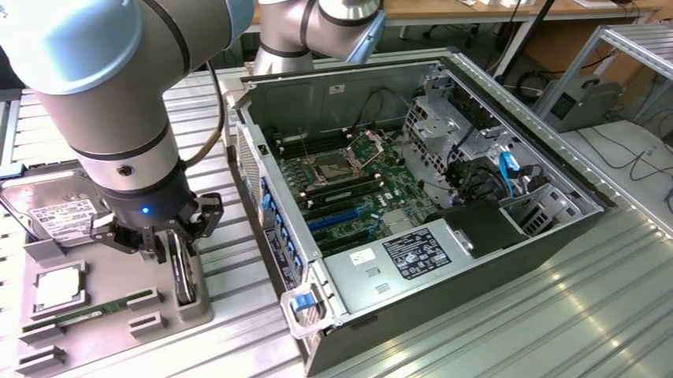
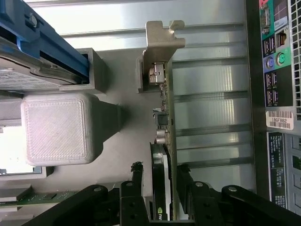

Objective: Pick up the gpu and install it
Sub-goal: 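Pick up the gpu and move the gpu toward the slot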

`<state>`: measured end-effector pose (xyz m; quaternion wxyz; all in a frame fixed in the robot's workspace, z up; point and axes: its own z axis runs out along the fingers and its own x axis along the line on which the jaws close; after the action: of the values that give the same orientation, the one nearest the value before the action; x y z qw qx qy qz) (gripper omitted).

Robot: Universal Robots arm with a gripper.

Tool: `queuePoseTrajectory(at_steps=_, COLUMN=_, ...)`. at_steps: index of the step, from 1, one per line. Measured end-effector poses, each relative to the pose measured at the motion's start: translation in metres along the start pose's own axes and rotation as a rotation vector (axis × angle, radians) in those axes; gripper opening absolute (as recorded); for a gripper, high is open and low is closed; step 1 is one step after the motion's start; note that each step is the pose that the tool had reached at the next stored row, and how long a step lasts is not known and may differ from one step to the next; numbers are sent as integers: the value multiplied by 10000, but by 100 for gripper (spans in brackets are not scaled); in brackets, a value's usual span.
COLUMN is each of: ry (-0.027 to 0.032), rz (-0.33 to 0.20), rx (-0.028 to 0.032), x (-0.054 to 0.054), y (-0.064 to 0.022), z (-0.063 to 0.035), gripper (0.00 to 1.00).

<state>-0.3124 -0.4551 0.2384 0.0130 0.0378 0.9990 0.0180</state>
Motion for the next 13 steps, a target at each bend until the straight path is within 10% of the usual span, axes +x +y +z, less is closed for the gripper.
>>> queuePoseTrajectory(at_steps=13, ry=-2, rz=3, rx=-1, x=3, y=-19, z=0, gripper=42)
